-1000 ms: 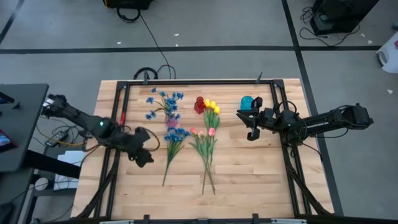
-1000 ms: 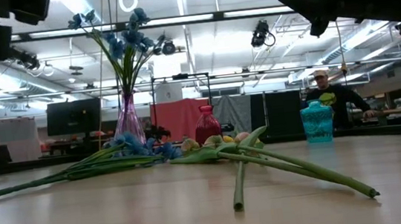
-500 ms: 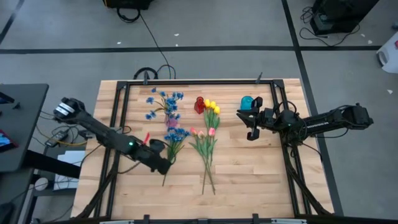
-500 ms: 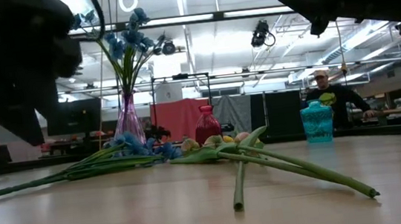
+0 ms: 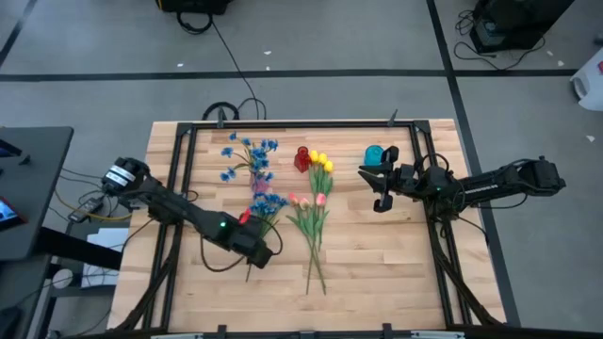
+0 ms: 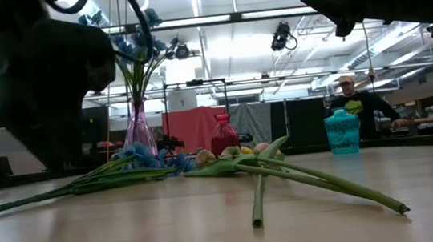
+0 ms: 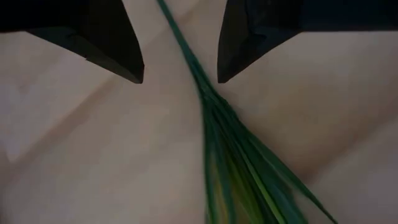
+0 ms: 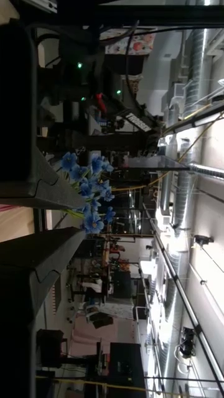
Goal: Sort flowers into vase by color
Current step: Put the blue flowers into the pink vase
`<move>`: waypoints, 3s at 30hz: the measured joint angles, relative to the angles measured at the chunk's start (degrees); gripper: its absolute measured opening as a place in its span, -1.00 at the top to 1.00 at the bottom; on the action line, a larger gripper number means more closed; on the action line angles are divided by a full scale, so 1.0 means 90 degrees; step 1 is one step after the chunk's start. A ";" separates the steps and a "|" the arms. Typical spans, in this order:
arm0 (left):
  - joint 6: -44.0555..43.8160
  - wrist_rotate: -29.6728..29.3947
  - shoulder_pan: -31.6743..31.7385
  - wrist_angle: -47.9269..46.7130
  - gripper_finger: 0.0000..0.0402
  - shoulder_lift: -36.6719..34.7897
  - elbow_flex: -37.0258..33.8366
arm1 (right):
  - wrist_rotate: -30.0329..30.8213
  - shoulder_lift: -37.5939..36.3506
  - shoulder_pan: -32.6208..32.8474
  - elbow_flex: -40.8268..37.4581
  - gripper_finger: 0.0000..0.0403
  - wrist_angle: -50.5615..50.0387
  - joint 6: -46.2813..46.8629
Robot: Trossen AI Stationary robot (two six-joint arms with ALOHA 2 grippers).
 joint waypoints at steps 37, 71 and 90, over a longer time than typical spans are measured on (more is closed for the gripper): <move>0.1964 -0.0108 0.0075 -0.1276 0.97 0.1374 0.1233 | 0.0021 -0.0002 0.0000 0.0002 0.63 0.0002 0.0000; 0.5095 -0.5738 -0.1084 0.0461 0.99 -0.2065 0.0374 | 0.0017 -0.0002 -0.0017 0.0001 0.63 0.0006 -0.0041; 0.6261 -0.6346 -0.1742 0.3382 1.00 -0.4570 -0.2928 | 0.0019 -0.0002 -0.0028 0.0001 0.63 0.0053 -0.0046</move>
